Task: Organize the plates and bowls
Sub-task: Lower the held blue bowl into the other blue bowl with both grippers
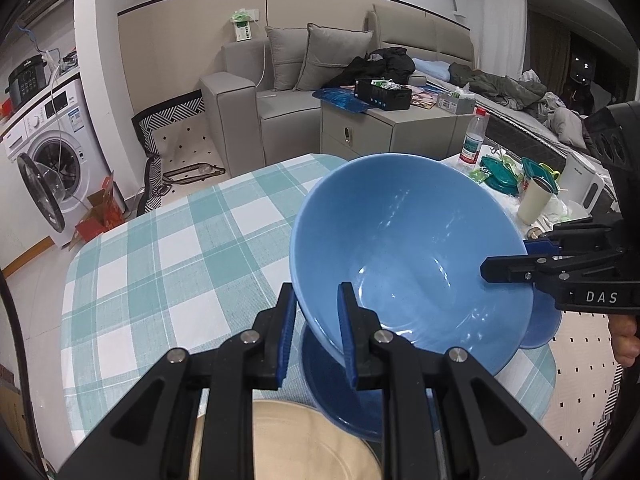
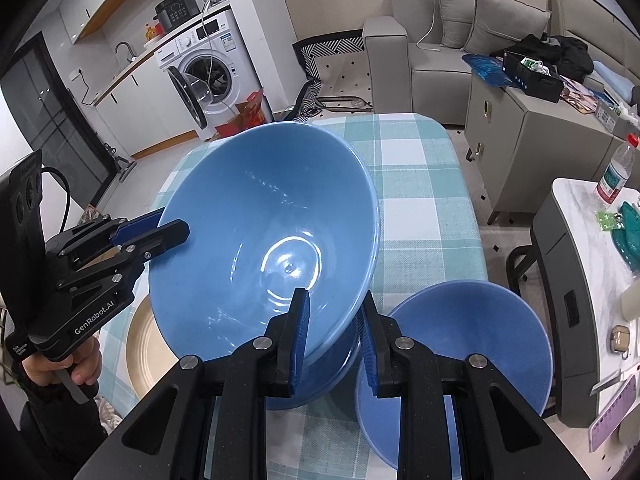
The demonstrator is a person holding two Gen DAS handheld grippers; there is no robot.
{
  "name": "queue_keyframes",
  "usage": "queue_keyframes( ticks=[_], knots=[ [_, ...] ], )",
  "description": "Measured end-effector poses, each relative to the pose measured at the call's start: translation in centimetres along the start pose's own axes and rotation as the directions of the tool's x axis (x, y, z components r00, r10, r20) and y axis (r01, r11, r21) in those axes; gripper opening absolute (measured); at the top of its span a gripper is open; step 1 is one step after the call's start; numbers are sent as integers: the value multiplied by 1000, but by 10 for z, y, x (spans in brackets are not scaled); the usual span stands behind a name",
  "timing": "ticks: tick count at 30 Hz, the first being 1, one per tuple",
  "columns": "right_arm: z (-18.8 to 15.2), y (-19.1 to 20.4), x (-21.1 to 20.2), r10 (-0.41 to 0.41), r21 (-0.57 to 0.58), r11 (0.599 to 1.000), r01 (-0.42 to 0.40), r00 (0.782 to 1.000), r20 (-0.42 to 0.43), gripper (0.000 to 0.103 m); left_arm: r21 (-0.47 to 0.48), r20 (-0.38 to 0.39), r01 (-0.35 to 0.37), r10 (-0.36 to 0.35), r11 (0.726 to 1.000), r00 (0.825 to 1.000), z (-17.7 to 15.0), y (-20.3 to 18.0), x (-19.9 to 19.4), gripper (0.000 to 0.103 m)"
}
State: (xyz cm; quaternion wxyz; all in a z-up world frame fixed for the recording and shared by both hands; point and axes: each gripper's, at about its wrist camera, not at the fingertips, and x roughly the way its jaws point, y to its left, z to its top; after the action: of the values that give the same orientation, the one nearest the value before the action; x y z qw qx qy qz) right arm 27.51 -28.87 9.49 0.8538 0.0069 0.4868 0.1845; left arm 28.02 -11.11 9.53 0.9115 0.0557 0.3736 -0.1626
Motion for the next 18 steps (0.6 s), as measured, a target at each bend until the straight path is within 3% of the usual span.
queue_keyframes(
  ticks=[18],
  knots=[
    [0,2,22,10,-29,1000,-11,999,-43,24,-20,-19,-11,10,1000,1000,-21,6,-2,19]
  ],
)
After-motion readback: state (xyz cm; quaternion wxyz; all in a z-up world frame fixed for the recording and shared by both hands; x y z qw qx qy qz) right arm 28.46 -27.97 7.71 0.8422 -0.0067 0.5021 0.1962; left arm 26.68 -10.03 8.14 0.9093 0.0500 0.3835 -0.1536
